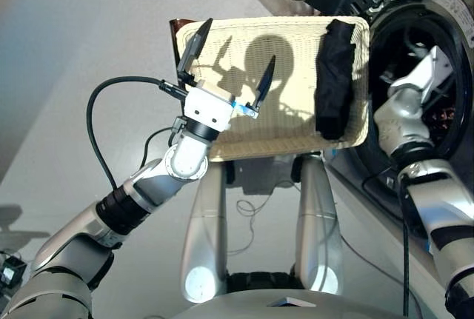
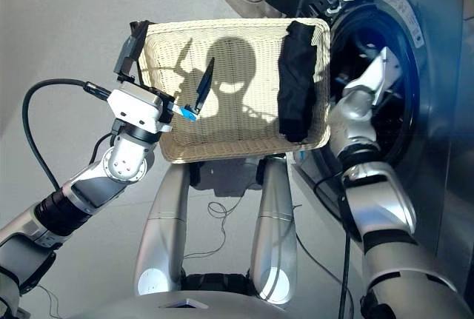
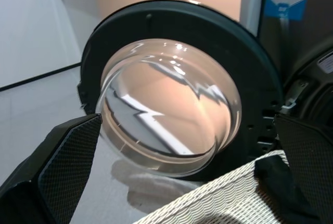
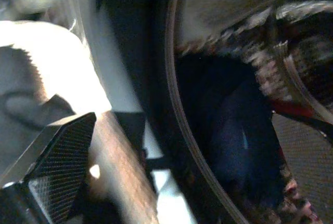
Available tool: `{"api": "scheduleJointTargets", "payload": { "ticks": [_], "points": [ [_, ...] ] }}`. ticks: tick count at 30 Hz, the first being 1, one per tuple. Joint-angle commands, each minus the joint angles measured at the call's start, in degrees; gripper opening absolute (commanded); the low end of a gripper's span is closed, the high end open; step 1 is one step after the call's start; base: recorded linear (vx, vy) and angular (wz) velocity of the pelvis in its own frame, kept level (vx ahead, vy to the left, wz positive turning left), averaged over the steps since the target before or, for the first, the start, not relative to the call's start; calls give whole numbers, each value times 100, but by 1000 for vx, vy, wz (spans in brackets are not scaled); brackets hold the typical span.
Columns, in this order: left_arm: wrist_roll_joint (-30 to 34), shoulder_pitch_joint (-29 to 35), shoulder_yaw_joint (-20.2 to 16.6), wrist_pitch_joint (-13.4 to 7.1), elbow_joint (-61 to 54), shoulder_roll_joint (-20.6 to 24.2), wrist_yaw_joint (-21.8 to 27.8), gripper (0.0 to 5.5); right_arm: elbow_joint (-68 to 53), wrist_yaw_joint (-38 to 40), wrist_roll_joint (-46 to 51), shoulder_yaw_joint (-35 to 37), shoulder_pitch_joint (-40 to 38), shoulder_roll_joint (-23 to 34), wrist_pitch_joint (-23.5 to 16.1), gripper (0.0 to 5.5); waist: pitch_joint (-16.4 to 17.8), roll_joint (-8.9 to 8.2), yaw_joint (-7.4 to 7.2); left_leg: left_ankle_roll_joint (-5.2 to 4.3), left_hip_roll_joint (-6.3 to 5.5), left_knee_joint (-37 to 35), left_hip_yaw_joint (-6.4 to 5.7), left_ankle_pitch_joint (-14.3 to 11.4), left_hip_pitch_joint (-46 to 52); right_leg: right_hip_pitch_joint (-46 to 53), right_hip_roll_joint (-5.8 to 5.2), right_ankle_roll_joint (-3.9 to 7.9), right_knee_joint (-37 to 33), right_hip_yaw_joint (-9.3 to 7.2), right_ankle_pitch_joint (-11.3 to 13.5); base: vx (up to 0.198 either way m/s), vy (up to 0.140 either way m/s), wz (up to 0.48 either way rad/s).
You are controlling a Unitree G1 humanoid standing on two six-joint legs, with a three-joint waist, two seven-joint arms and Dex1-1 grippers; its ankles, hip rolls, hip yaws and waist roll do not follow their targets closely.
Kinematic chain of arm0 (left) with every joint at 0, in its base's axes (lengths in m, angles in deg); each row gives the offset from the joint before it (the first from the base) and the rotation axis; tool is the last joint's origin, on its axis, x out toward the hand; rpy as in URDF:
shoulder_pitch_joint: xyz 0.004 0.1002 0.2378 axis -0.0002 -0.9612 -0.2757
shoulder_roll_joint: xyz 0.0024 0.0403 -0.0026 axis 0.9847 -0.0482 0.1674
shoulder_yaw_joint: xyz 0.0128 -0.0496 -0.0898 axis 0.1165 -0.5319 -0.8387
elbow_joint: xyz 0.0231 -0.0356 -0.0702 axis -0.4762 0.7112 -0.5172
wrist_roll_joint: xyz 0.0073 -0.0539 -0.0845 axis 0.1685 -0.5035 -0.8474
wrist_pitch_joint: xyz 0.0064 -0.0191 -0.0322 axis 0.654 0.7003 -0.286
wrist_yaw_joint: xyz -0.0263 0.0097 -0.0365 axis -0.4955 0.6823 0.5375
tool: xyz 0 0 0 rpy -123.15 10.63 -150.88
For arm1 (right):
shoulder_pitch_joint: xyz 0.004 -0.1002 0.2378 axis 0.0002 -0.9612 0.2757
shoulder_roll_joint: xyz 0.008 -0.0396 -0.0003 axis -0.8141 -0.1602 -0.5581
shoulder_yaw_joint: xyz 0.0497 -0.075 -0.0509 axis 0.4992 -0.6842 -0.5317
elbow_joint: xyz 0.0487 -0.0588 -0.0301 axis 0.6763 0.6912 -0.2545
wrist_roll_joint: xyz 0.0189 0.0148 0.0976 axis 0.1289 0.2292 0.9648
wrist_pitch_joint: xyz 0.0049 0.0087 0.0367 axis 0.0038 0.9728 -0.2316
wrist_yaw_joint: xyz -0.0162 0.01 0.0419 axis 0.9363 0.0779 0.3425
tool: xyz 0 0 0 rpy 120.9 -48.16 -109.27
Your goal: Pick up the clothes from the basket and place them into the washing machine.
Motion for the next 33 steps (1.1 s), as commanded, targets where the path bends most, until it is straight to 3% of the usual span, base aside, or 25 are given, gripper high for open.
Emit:
{"api": "scheduleJointTargets", "payload": {
  "ticks": [1, 10, 18, 23, 26, 29, 33],
  "points": [
    [139, -253, -282, -295, -653, -18, 106, 550, -1305, -490, -183, -117, -411, 193, -604, 550, -94, 109, -4, -378, 89, -652, 131, 396, 333, 206, 149, -31, 354, 79, -673, 0, 0, 0],
    [295, -483, -428, -316, -719, 279, 294, 550, -3596, -1488, -302, -655, -1182, 514, -744, 550, -94, 51, -63, -346, 97, -671, 138, 437, 294, 168, 145, 3, 301, 113, -589, 0, 0, 0],
    [284, -656, -437, -329, -578, 234, 439, 550, -4655, -1759, -260, -624, -1400, 604, -869, 550, -94, -14, -109, -340, 108, -667, 136, 421, 338, 199, 174, 0, 310, 139, -599, 0, 0, 0],
    [238, -609, -166, -270, 100, 60, 557, 550, -5254, -1630, -598, -618, -1356, 677, -911, 550, -94, -118, -166, -342, 136, -654, 143, 421, 343, 219, 201, 2, 322, 150, -609, 0, 0, 0],
    [195, -327, 244, -183, 927, -417, 612, 550, -5561, -1331, -972, -634, -1155, 691, -920, 550, -94, -254, -232, -339, 162, -637, 134, 422, 342, 214, 221, 1, 352, 139, -623, 0, 0, 0],
    [28, -154, 541, -207, 959, -701, 751, 550, -5416, -1050, -1227, -697, -1026, 618, -822, 550, -94, -308, -269, -340, 167, -648, 126, 430, 337, 205, 228, 0, 355, 130, -631, 0, 0, 0],
    [-22, -55, 703, -227, 819, -762, 812, 550, -4606, -741, -1538, -838, -821, 464, -576, 550, -94, -298, -238, -343, 166, -675, 111, 431, 338, 202, 231, -9, 337, 111, -630, 0, 0, 0]
  ]
}}
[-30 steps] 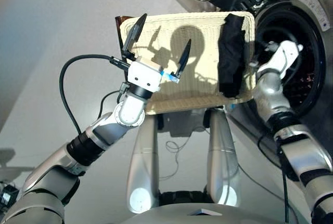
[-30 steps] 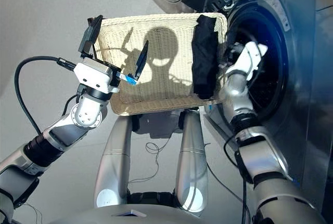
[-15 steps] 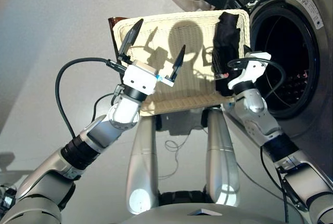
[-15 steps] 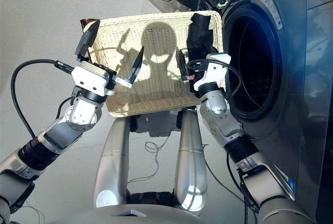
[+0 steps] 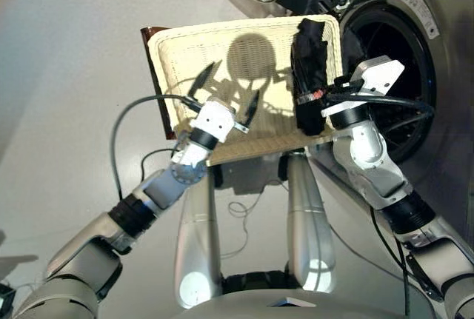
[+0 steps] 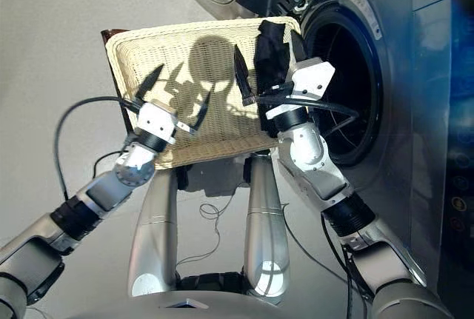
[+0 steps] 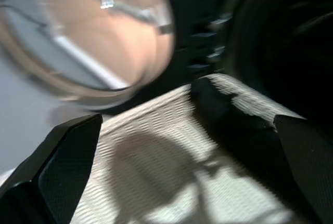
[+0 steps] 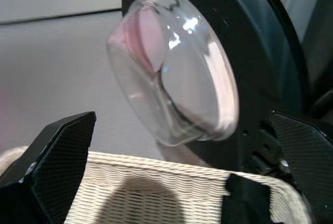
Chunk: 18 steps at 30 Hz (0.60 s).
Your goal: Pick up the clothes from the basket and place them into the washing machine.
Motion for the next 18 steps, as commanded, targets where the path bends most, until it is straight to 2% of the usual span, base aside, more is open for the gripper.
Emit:
{"api": "scheduleJointTargets", "payload": {
  "ticks": [1, 9, 18],
  "points": [
    [-89, 64, 19, -350, -770, -43, 67, 550, 456, 353, -431, -48, 421, -17, -30, 550, -86, 82, 86, -296, 69, -558, 29, 466, 256, 190, 126, -15, 443, 43, -619, 0, 0, 0],
    [-788, 218, -283, -535, -1342, -217, 30, 550, 3590, 677, 19, -34, 1688, -667, 258, 550, -86, 297, 331, -331, 38, -505, -16, 463, 114, 75, 116, -57, 515, 4, -644, 0, 0, 0],
    [-1229, 429, -438, -560, -1861, -389, 201, 550, 6309, 269, 610, 58, 2823, -825, 708, 550, -86, 555, 566, -372, -4, -228, -116, 379, -181, -216, 79, -115, 933, -62, -832, 0, 0, 0]
  ]
}}
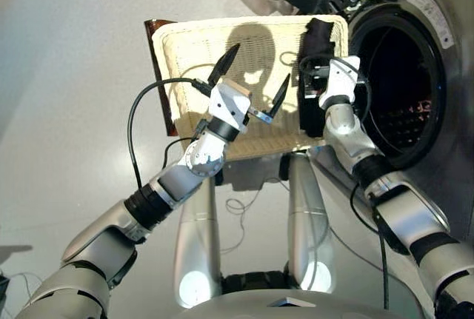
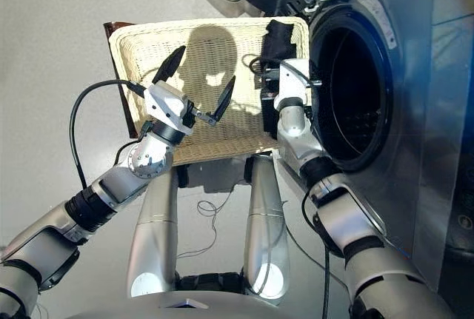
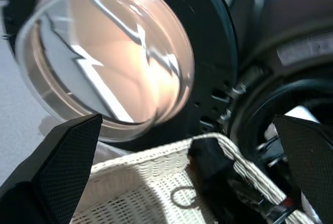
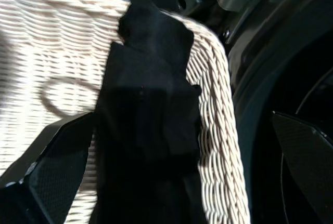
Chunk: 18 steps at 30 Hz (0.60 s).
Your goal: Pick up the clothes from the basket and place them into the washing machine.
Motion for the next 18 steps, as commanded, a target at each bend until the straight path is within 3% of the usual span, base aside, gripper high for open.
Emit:
{"api": "scheduleJointTargets", "payload": {
  "ticks": [1, 13, 18],
  "points": [
    [-107, 16, -142, -433, -1177, -236, 166, 550, 331, -194, 189, 143, 389, 300, 103, 550, -88, 581, 150, -323, 36, -240, -30, 343, -20, -37, 119, -55, 741, 33, -734, 0, 0, 0],
    [6, 285, -208, -372, -1376, -412, 90, 550, 1328, -274, -19, 284, 739, 502, 419, 550, -88, 870, 333, -316, 54, 329, -113, 224, -871, -881, 92, -89, 1349, -67, -926, -3, -5, 32],
    [90, 347, -239, -337, -1375, -468, 23, 550, 1386, -293, -110, 266, 731, 520, 468, 550, -88, 940, 335, -303, 44, 376, -110, 229, -1044, -1079, 90, -83, 1437, -68, -925, 0, 0, 0]
  ]
}}
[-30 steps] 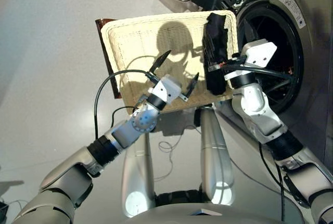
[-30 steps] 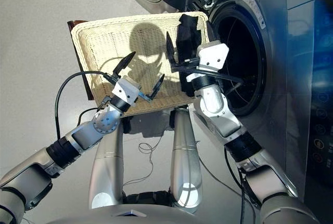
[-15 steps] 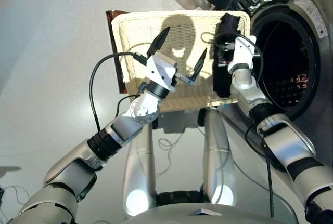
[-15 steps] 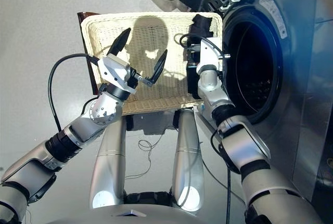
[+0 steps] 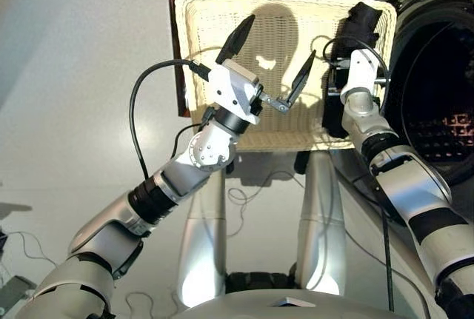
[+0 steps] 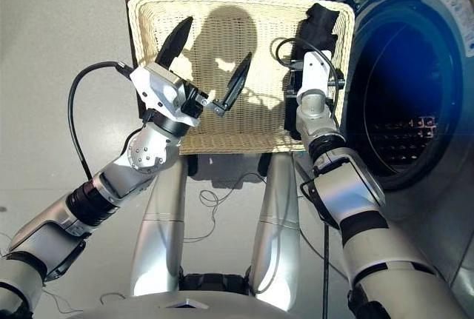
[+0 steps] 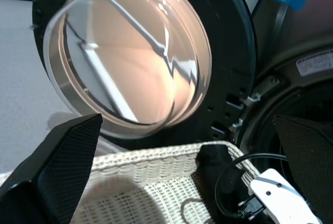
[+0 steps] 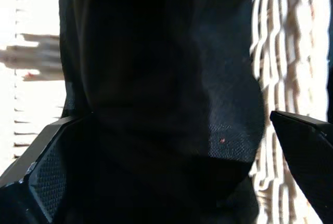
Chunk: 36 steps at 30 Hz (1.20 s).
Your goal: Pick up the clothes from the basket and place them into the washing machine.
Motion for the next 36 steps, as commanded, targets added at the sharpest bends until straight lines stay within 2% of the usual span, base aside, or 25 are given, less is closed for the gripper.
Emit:
{"api": "scheduleJointTargets", "payload": {
  "ticks": [1, 10, 23, 24, 25, 26, 31, 34, 36],
  "points": [
    [201, 32, -222, -322, -956, -287, -70, 550, 46, 31, -178, 36, 84, 407, 10, 550, -92, 687, 21, -187, 142, -420, 85, 346, 100, 118, 180, 14, 343, -31, -619, 0, 0, 0],
    [177, 96, -258, -321, -1010, -291, -72, 550, 124, -158, -147, 14, 33, 304, 87, 550, -92, 752, 22, -170, 141, -357, 97, 333, 0, -6, 200, 8, 391, -4, -625, 0, 0, 0],
    [3, -46, -331, -258, -1169, -127, -31, 550, 250, -262, 428, 263, 149, 371, 36, 550, -92, 778, 31, -147, 123, -271, 124, 279, -77, -114, 209, 4, 482, 26, -652, 0, 0, 0],
    [-12, -54, -334, -255, -1169, -128, -29, 550, 239, -270, 432, 258, 148, 371, 42, 185, -92, 771, 26, -144, 121, -269, 123, 277, -74, -119, 208, 5, 484, 28, -653, 0, 0, 0],
    [-21, -56, -334, -258, -1172, -125, -27, 550, 227, -275, 432, 251, 145, 363, 37, 142, -92, 765, 20, -144, 123, -263, 124, 277, -82, -121, 211, 3, 482, 33, -649, 0, 0, 0],
    [-27, -72, -341, -262, -1183, -108, -36, 550, 213, -278, 396, 221, 146, 354, 18, 0, -92, 752, 12, -143, 128, -264, 125, 279, -82, -116, 213, -6, 483, 30, -647, 0, 0, 0],
    [-42, -117, -367, -257, -1191, -90, -73, 550, 168, -227, 382, 204, 121, 331, -27, 0, -92, 722, -15, -140, 134, -302, 138, 281, -37, -80, 213, -11, 456, 30, -643, 0, 0, 0],
    [-53, -116, -391, -261, -1204, -59, -94, 550, -38, -125, 447, 216, 43, 284, -164, 0, -92, 688, -44, -139, 133, -322, 143, 279, 11, -35, 213, -4, 415, 48, -630, 0, 0, 0],
    [-35, -164, -472, -264, -1244, -28, -151, 550, -637, -64, 584, 167, -249, 175, -391, 0, -92, 613, -113, -138, 139, -354, 156, 289, 41, -6, 225, -9, 385, 64, -622, 0, 0, 0]
  ]
}}
